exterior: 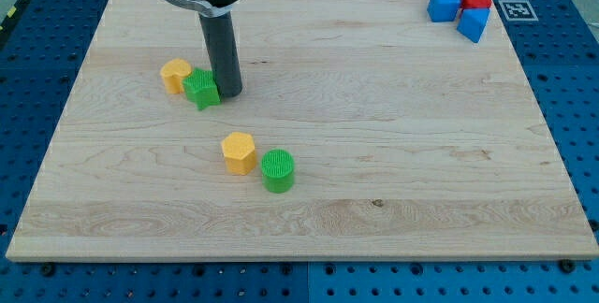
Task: Place the hexagon at the right of the green star
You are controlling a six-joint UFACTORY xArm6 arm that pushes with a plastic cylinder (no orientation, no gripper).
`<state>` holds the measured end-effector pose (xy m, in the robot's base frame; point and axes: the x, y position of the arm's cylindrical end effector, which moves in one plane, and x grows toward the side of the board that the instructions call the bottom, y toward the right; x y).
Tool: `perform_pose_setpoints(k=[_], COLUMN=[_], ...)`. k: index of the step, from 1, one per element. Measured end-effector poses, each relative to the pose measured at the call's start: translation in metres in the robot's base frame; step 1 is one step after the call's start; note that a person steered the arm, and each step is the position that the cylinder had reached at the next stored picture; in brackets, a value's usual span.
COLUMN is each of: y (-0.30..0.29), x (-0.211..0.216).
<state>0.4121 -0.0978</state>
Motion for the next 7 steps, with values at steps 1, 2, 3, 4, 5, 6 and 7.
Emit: perform_pose_setpoints(k=[1, 2, 3, 4, 5, 6, 7], y=[-0.006, -0.027, -0.044, 0.008, 0.11, 0.199, 0.208], x=[0.007, 0.016, 0.016, 0.016, 0.024, 0.082, 0.145])
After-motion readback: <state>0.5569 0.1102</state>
